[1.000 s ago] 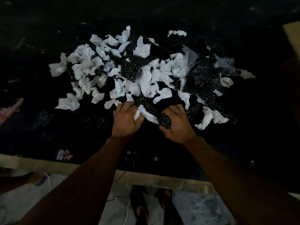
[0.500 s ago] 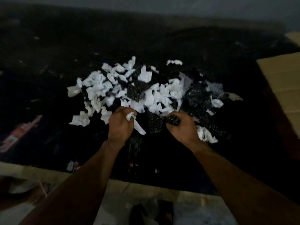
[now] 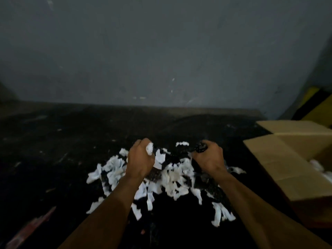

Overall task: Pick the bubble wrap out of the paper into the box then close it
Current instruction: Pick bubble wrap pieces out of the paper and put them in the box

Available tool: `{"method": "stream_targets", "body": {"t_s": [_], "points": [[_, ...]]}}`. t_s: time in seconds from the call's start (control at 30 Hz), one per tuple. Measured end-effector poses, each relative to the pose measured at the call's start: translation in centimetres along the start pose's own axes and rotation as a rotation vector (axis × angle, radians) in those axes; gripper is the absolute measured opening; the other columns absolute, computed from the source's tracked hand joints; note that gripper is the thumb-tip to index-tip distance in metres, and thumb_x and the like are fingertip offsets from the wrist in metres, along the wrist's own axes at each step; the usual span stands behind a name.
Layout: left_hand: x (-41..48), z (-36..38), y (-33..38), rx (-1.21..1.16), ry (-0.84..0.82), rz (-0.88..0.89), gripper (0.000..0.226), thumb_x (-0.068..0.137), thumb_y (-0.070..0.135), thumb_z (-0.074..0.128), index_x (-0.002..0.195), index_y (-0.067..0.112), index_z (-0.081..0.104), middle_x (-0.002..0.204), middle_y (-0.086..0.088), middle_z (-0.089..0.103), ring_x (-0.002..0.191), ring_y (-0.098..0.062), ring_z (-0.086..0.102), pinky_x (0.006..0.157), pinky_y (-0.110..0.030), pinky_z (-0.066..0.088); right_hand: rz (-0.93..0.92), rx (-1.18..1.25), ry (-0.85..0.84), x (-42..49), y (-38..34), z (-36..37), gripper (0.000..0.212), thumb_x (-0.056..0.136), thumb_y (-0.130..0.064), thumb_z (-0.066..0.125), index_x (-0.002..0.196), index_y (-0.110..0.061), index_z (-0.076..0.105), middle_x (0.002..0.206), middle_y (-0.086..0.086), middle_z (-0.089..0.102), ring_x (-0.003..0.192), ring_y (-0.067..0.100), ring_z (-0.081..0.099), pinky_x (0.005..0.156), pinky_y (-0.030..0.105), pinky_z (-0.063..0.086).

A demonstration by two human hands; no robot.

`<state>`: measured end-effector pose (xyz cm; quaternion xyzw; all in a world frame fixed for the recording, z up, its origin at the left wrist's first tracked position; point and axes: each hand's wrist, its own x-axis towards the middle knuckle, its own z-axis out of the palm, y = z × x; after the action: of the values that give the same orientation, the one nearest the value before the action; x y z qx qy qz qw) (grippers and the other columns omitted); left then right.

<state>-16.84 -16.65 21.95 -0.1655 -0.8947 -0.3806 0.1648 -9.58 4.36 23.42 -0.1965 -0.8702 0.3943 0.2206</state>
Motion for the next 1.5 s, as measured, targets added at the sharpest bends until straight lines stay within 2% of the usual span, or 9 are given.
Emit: {"method": "stream_targets", "body": {"t_s": [0.2, 0.33, 0.63, 0.77, 0.87, 1.07, 1.17, 1.4, 1.5], "points": [[3.9, -1.1, 5.5, -0.121, -0.021, 0.250, 0.028, 0.076, 0.003, 0.065, 0.099, 0.018, 0.069, 0.100, 0.000, 0.066, 0.093, -0.015, 0.060, 0.081, -0.016, 0.036, -0.096, -0.037, 0.178, 1.1, -2.3, -6.5, 0.018, 0.077, -0.018, 0.071, 0.074, -0.021, 0.053, 0.070, -0.001, 0.061, 0.076, 0.024, 0.062, 0.070, 0.033, 0.050], [5.0, -0.2, 10.4, -0.246, -0.049, 0.327, 0.023, 0.076, 0.017, 0.077, 0.098, 0.018, 0.068, 0.093, 0.000, 0.062, 0.085, -0.018, 0.059, 0.074, -0.019, 0.037, -0.092, -0.022, 0.272, 0.8, -2.2, -11.2, 0.027, 0.074, -0.031, 0.081, 0.091, -0.027, 0.060, 0.084, -0.005, 0.066, 0.085, 0.016, 0.062, 0.079, 0.034, 0.052], [4.3, 3.2, 20.8, -0.315, -0.141, 0.533, 0.051, 0.068, 0.053, 0.078, 0.097, 0.012, 0.066, 0.088, -0.003, 0.059, 0.081, -0.018, 0.053, 0.072, -0.030, 0.042, 0.019, -0.122, 0.399, -2.1, 0.5, -22.6, 0.032, 0.070, -0.045, 0.081, 0.085, -0.023, 0.064, 0.078, -0.008, 0.065, 0.075, 0.010, 0.062, 0.061, 0.025, 0.046], [2.7, 5.7, 25.4, -0.291, -0.190, 0.552, 0.062, 0.068, 0.056, 0.076, 0.110, 0.012, 0.065, 0.094, -0.002, 0.055, 0.088, -0.020, 0.053, 0.073, -0.025, 0.036, 0.044, -0.099, 0.450, -2.9, 2.8, -27.4, 0.037, 0.068, -0.043, 0.083, 0.093, -0.020, 0.066, 0.084, -0.006, 0.065, 0.080, 0.011, 0.062, 0.068, 0.027, 0.050], [1.1, 8.1, 28.8, -0.310, -0.261, 0.530, 0.079, 0.068, 0.058, 0.075, 0.132, 0.017, 0.055, 0.114, -0.008, 0.057, 0.108, -0.023, 0.053, 0.089, -0.031, 0.044, 0.055, -0.124, 0.472, -3.1, 5.5, -31.2, 0.058, 0.067, -0.046, 0.082, 0.113, -0.013, 0.068, 0.092, -0.004, 0.068, 0.083, 0.010, 0.062, 0.072, 0.027, 0.053], [-3.0, 14.0, 37.4, -0.296, -0.298, 0.500, 0.094, 0.069, 0.062, 0.071, 0.146, 0.023, 0.035, 0.129, -0.012, 0.052, 0.118, -0.026, 0.049, 0.096, -0.039, 0.046, -0.012, -0.158, 0.483, -3.5, 11.8, -38.9, 0.080, 0.068, -0.044, 0.082, 0.137, -0.020, 0.051, 0.123, -0.001, 0.066, 0.094, 0.008, 0.063, 0.080, 0.026, 0.053], [-5.0, 17.0, 41.3, -0.315, -0.313, 0.468, 0.092, 0.071, 0.059, 0.072, 0.147, 0.023, 0.035, 0.133, -0.012, 0.050, 0.122, -0.027, 0.047, 0.097, -0.041, 0.046, -0.003, -0.132, 0.466, -2.9, 15.1, -42.1, 0.081, 0.067, -0.043, 0.082, 0.138, -0.020, 0.050, 0.126, 0.001, 0.064, 0.093, 0.002, 0.059, 0.079, 0.023, 0.052], [-5.3, 22.4, 46.3, -0.245, -0.291, 0.394, 0.089, 0.074, 0.058, 0.069, 0.148, 0.023, 0.033, 0.138, -0.015, 0.047, 0.126, -0.029, 0.044, 0.098, -0.043, 0.043, -0.005, -0.072, 0.406, 0.9, 20.1, -46.5, 0.081, 0.071, -0.041, 0.080, 0.140, -0.016, 0.046, 0.127, 0.005, 0.064, 0.108, 0.014, 0.063, 0.085, 0.025, 0.052], [-4.4, 24.8, 47.3, -0.191, -0.296, 0.400, 0.087, 0.076, 0.056, 0.069, 0.148, 0.024, 0.031, 0.140, -0.014, 0.046, 0.127, -0.030, 0.042, 0.098, -0.042, 0.042, 0.025, -0.041, 0.396, 3.0, 22.0, -47.0, 0.068, 0.071, -0.042, 0.080, 0.130, -0.015, 0.057, 0.120, 0.004, 0.067, 0.091, 0.007, 0.063, 0.074, 0.017, 0.052]]}}
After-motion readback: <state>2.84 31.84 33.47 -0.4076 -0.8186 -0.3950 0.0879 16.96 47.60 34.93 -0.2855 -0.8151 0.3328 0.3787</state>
